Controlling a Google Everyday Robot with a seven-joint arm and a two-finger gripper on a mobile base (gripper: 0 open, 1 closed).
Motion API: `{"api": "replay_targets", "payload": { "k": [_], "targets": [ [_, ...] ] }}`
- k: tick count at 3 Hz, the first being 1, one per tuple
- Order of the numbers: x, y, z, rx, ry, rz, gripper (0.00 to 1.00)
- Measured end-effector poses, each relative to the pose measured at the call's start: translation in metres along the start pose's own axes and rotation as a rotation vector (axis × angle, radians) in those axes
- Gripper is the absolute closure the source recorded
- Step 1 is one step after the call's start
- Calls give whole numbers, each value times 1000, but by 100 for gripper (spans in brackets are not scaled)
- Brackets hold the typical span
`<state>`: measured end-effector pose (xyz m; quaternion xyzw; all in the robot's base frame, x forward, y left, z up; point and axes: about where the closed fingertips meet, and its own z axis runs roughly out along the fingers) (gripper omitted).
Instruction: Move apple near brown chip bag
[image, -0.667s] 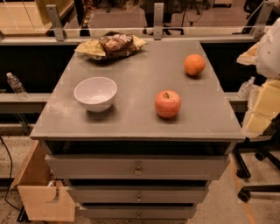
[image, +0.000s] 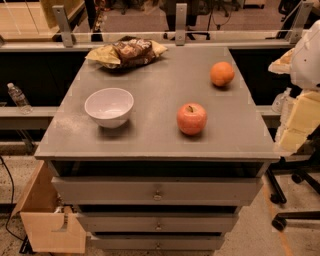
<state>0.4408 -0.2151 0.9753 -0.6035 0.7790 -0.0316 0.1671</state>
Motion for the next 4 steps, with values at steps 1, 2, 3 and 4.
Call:
{"api": "replay_targets", "payload": {
  "k": [1,2,3,4],
  "targets": [
    [-11,-10,28,-32,-118,14,0],
    [-30,-33,84,-96,-336,35,0],
    [-50,-50,117,-120,-513,69,0],
    [-70,-56,127,-130,-618,78,0]
  ]
}}
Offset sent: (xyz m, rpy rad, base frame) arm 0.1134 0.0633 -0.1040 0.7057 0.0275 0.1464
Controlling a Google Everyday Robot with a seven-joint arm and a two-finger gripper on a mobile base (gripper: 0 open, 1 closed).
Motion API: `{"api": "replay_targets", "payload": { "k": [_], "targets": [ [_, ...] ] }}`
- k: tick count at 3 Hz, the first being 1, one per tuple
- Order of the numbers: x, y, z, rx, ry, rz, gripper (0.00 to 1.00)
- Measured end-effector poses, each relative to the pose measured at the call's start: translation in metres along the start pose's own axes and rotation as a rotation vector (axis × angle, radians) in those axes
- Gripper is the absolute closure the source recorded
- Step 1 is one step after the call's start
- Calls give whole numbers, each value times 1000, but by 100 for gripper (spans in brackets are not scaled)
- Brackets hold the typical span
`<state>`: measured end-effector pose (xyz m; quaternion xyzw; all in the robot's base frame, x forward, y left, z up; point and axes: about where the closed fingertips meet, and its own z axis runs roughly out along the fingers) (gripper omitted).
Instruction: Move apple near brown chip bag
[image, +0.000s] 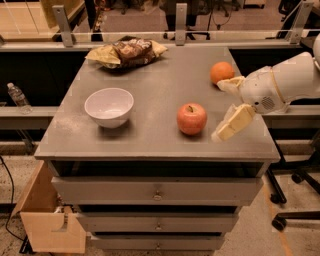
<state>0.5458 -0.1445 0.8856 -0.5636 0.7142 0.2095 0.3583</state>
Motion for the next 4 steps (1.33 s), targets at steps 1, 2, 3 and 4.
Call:
{"api": "replay_targets", "payload": {
  "k": [1,2,3,4],
  "targets": [
    [-3,2,17,-17,-18,3,0],
    [4,3,31,-37,0,14,0],
    [8,1,41,-61,22,23,18],
    [11,-2,49,-88,29,47,41]
  ]
}}
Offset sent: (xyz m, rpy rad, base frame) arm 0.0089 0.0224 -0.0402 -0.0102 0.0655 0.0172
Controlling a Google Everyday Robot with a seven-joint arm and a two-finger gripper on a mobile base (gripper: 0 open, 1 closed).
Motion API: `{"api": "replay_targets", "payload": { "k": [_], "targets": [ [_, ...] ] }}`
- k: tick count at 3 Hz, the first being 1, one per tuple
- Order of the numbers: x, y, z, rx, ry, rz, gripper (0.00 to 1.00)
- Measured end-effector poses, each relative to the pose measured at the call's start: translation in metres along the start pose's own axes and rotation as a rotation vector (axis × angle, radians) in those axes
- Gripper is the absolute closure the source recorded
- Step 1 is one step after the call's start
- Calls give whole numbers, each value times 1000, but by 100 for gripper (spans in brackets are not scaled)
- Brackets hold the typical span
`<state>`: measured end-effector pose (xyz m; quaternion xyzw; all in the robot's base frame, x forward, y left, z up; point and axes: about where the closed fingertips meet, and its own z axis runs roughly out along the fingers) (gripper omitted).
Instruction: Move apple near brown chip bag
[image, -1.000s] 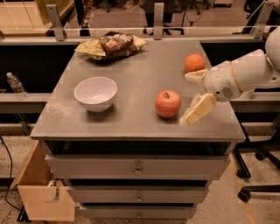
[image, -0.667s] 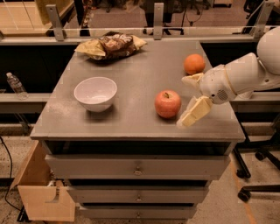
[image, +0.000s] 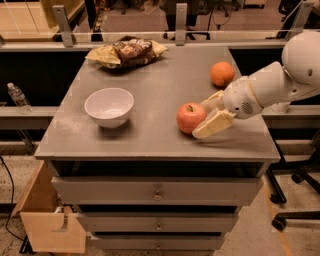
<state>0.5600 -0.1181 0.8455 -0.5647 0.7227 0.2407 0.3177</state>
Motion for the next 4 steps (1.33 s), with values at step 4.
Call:
{"api": "replay_targets", "payload": {
  "k": [4],
  "targets": [
    [-6,-6,-1,-25,18,19,83]
  ]
}}
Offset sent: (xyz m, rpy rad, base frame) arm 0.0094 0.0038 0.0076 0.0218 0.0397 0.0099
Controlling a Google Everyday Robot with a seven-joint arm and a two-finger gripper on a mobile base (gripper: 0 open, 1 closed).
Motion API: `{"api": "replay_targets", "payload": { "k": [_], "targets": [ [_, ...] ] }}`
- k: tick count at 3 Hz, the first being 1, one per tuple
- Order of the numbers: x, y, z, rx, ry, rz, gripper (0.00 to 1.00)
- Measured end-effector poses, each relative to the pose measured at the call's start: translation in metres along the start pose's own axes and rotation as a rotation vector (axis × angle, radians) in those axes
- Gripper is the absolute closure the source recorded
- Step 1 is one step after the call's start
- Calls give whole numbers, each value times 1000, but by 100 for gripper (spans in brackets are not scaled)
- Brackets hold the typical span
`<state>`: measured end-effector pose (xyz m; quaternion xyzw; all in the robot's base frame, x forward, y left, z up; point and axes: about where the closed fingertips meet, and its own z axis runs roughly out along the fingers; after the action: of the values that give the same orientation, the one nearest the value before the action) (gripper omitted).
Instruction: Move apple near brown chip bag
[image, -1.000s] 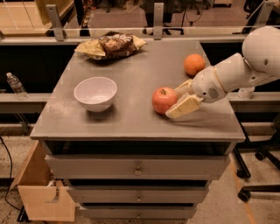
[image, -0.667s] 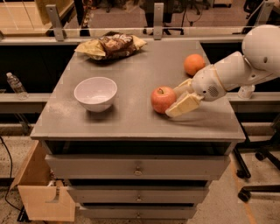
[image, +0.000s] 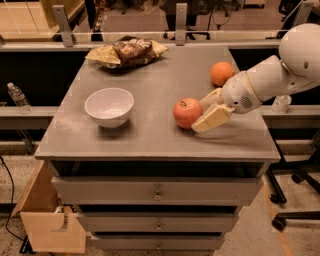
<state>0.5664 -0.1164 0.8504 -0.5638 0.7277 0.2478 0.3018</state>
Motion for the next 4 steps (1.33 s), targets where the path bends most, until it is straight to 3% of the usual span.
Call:
{"api": "replay_targets", "payload": {
  "k": [3,4],
  "targets": [
    [15,-1,-4,7,30,24,12],
    [12,-2,-4,6,26,11,0]
  ]
}}
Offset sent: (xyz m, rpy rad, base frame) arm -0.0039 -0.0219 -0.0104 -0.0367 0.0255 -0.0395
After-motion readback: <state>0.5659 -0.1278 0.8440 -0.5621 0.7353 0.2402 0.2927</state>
